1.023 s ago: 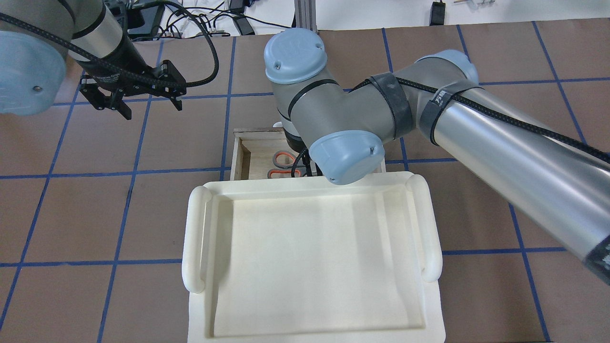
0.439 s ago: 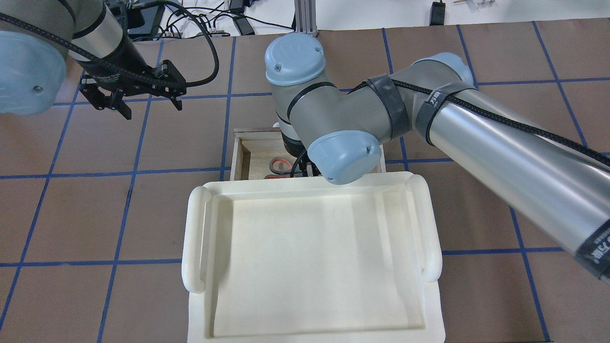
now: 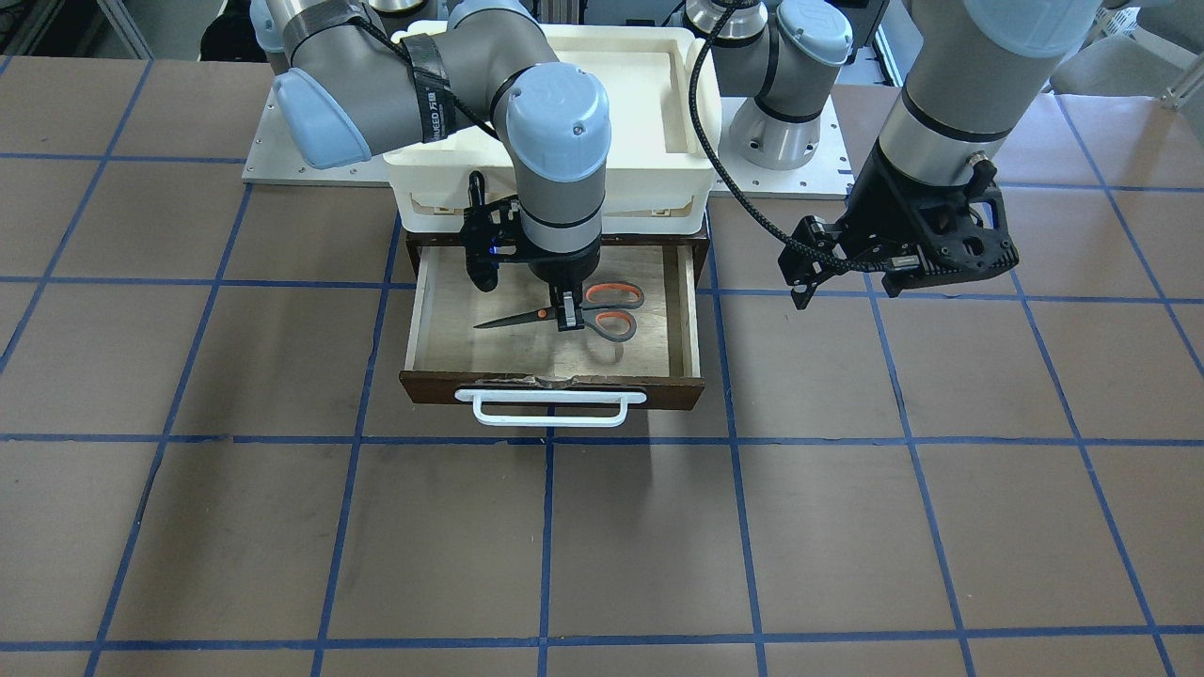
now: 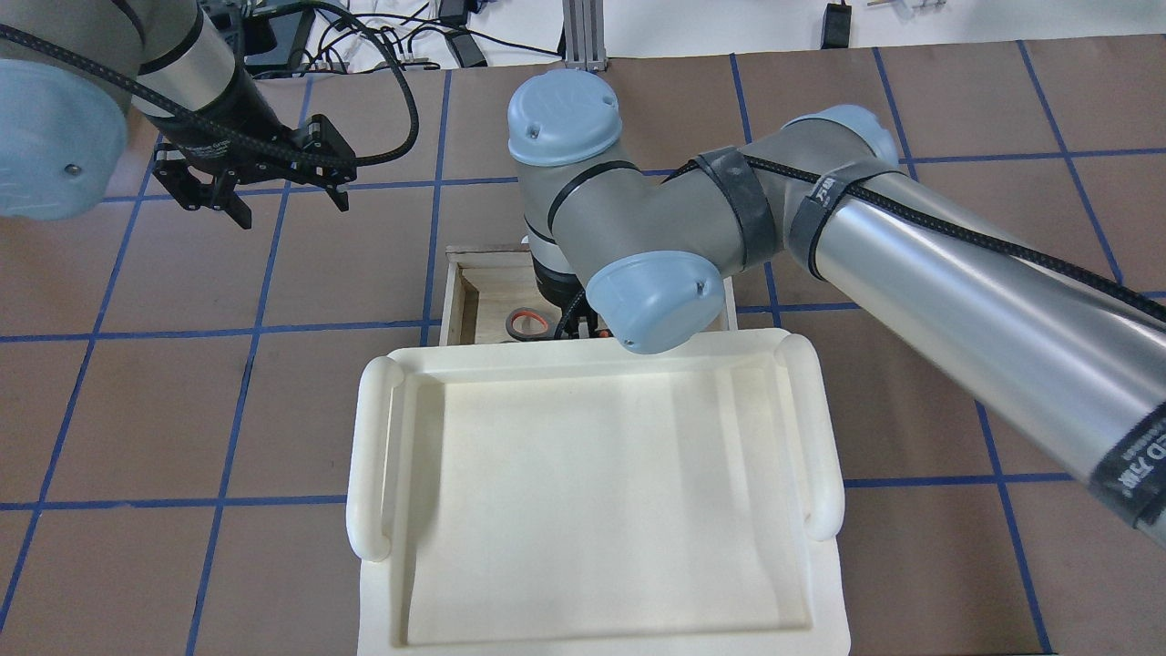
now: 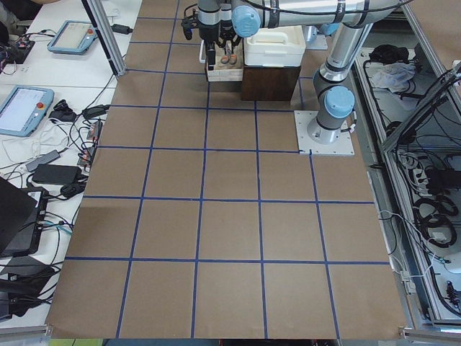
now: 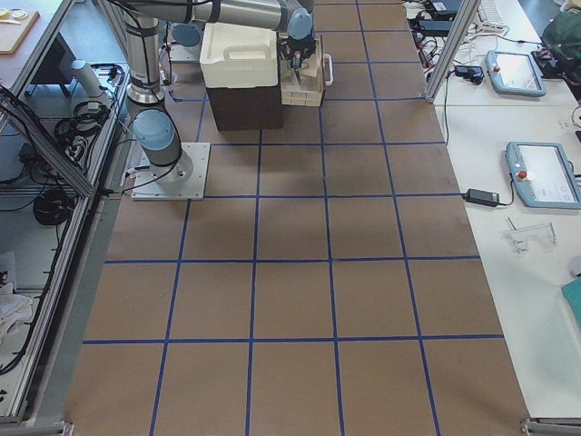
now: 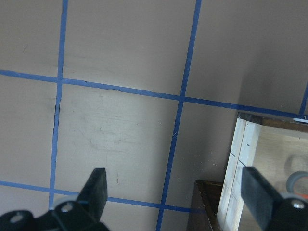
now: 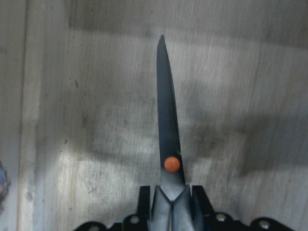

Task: Put scissors in drawer and close it
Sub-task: 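Lower the scissors into the drawer and open the right gripper, then raise the right gripper out of the drawer and withdraw it, then move the left gripper over the drawer's white handle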

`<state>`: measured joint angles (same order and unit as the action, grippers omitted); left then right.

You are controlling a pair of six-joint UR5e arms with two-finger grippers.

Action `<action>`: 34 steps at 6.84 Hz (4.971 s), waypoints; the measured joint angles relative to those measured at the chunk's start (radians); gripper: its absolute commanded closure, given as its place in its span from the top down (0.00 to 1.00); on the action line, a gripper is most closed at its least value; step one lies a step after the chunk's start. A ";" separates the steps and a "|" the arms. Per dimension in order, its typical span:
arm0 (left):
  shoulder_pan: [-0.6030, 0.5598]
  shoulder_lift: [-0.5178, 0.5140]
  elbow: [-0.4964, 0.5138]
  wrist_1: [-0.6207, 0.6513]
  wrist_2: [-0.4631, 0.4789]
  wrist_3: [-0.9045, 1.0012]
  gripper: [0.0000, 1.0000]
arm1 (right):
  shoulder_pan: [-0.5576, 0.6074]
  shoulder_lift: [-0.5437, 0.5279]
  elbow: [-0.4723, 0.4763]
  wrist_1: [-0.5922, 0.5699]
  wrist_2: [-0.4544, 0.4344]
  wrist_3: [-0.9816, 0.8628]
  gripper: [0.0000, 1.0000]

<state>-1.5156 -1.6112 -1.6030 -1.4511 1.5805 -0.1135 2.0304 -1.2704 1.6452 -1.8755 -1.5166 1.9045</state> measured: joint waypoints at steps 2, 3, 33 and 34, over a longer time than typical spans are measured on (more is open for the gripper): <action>0.000 0.000 0.000 0.000 0.000 0.000 1.00 | 0.001 0.006 0.000 0.033 0.004 -0.011 0.99; 0.000 0.000 0.000 0.000 -0.001 0.000 1.00 | 0.001 0.006 -0.001 0.035 0.004 -0.013 1.00; -0.336 -0.528 0.255 0.304 -0.017 -0.200 1.00 | -0.455 -0.304 -0.137 0.304 -0.033 -1.825 1.00; -0.341 -0.548 0.261 0.301 -0.028 -0.216 1.00 | -0.455 -0.304 -0.136 0.302 -0.032 -1.825 1.00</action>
<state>-1.8561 -2.1592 -1.3416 -1.1499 1.5524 -0.3300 1.5753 -1.5739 1.5088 -1.5730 -1.5484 0.0797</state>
